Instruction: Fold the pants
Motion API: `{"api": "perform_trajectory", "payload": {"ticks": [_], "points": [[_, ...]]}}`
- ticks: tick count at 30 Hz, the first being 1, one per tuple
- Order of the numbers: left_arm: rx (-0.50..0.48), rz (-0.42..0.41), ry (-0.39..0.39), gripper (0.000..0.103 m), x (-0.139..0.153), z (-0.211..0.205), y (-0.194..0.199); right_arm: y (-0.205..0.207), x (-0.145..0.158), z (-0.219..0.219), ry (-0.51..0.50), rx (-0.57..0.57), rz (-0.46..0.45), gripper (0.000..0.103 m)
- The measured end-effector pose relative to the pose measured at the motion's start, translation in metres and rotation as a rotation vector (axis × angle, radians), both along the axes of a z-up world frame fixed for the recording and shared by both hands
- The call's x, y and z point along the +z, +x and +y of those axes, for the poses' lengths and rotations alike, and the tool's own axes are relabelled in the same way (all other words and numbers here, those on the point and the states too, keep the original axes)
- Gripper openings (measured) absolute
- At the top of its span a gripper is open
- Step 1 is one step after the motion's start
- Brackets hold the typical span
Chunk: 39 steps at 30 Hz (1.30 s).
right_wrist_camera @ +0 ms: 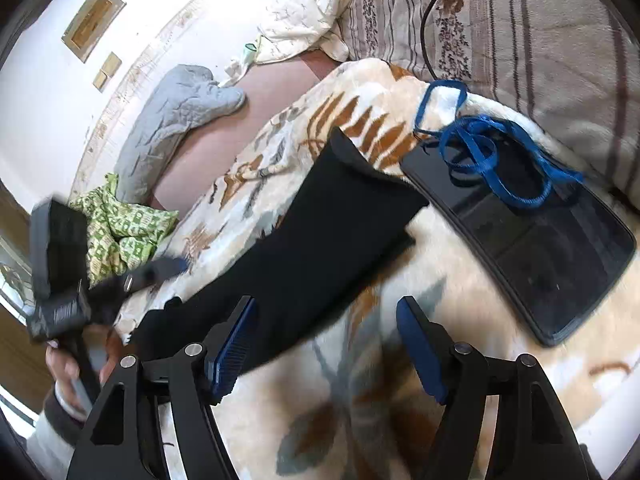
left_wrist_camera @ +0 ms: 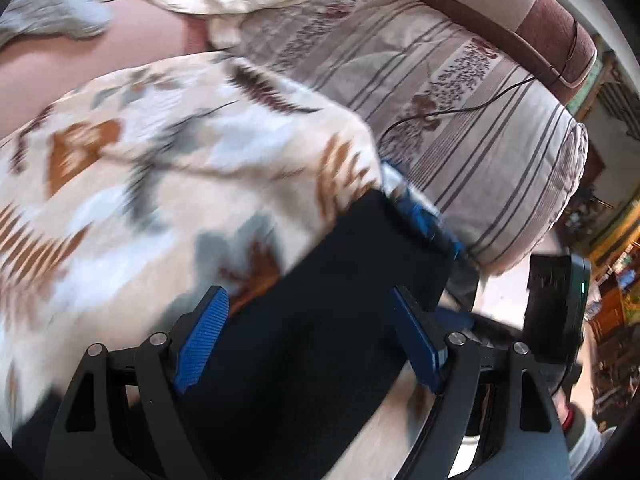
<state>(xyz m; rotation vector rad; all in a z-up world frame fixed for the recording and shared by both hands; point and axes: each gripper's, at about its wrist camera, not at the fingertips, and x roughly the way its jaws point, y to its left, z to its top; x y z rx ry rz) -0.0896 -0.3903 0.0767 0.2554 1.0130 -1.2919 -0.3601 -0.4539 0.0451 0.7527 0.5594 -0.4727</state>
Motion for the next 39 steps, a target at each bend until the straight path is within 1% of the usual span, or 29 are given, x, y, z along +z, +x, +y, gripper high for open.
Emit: {"api": "perform_trajectory", "payload": {"ticks": [4,6,7,8,9,11,13,14,16,17,19,22,23,24,26,27,28,30,33,34,35,36,37,39], "points": [[-0.069,0.045,0.014,0.082,-0.014,-0.044,0.002,0.001,-0.001,-0.007,-0.009,-0.008,-0.038,0.073],[-0.085,0.042,0.034,0.082,-0.023,-0.061,0.000,0.006,-0.001,-0.010,-0.022,-0.002,-0.040,0.072],[-0.098,0.041,0.043,0.082,-0.029,-0.070,-0.002,0.009,-0.001,-0.011,-0.029,0.000,-0.033,0.065],[-0.107,0.042,0.053,0.082,-0.035,-0.077,-0.005,0.013,-0.003,-0.012,-0.035,-0.004,-0.021,0.050],[-0.113,0.042,0.067,0.082,-0.039,-0.081,-0.006,0.014,-0.006,-0.016,-0.032,-0.017,-0.012,0.043],[-0.123,0.049,0.089,0.082,-0.050,-0.090,-0.010,0.014,-0.010,-0.023,-0.007,-0.044,-0.030,0.027],[-0.116,0.010,0.065,0.082,-0.051,-0.090,-0.014,0.012,-0.012,-0.029,0.016,-0.063,-0.043,0.020],[-0.121,0.007,0.065,0.082,-0.050,-0.090,-0.015,0.012,-0.012,-0.030,0.018,-0.063,-0.045,0.018],[-0.114,0.018,0.067,0.082,-0.047,-0.087,-0.015,0.015,-0.009,-0.027,-0.007,-0.058,-0.034,0.016],[-0.096,0.033,0.065,0.082,-0.043,-0.082,-0.012,0.016,-0.005,-0.025,-0.023,-0.054,-0.031,0.015],[-0.067,0.036,0.059,0.082,-0.032,-0.073,-0.009,0.015,0.003,-0.021,-0.044,-0.046,-0.040,0.014],[-0.011,0.005,0.016,0.082,-0.004,-0.035,0.004,0.017,0.020,-0.011,-0.104,-0.028,-0.044,0.012],[0.017,0.001,-0.001,0.082,0.008,-0.016,0.011,0.016,0.025,-0.008,-0.112,-0.019,-0.056,0.008],[0.046,0.002,-0.017,0.082,0.016,-0.001,0.019,0.016,0.034,-0.002,-0.121,0.006,-0.091,0.008],[0.122,-0.006,-0.037,0.082,0.032,0.036,0.033,0.021,0.052,0.015,-0.213,0.043,-0.095,0.008],[0.147,-0.012,-0.038,0.082,0.036,0.048,0.036,0.026,0.061,0.025,-0.260,0.080,-0.092,0.008],[0.165,-0.017,-0.042,0.082,0.041,0.063,0.038,0.032,0.067,0.034,-0.275,0.112,-0.093,0.008],[0.207,-0.029,-0.052,0.082,0.050,0.101,0.040,0.043,0.074,0.051,-0.272,0.169,-0.114,0.008],[0.274,-0.026,-0.071,0.082,0.058,0.157,0.040,0.070,0.077,0.080,-0.282,0.273,-0.108,0.008],[0.294,-0.021,-0.078,0.082,0.058,0.168,0.038,0.078,0.076,0.090,-0.283,0.302,-0.104,0.008],[0.329,-0.008,-0.089,0.082,0.058,0.189,0.037,0.088,0.074,0.102,-0.278,0.338,-0.100,0.008],[0.353,0.000,-0.095,0.082,0.056,0.199,0.037,0.096,0.071,0.112,-0.270,0.367,-0.094,0.008],[0.398,0.015,-0.102,0.082,0.053,0.217,0.037,0.106,0.066,0.123,-0.261,0.397,-0.080,0.009],[0.451,0.037,-0.106,0.082,0.044,0.236,0.037,0.122,0.050,0.149,-0.263,0.453,-0.034,0.009]]}}
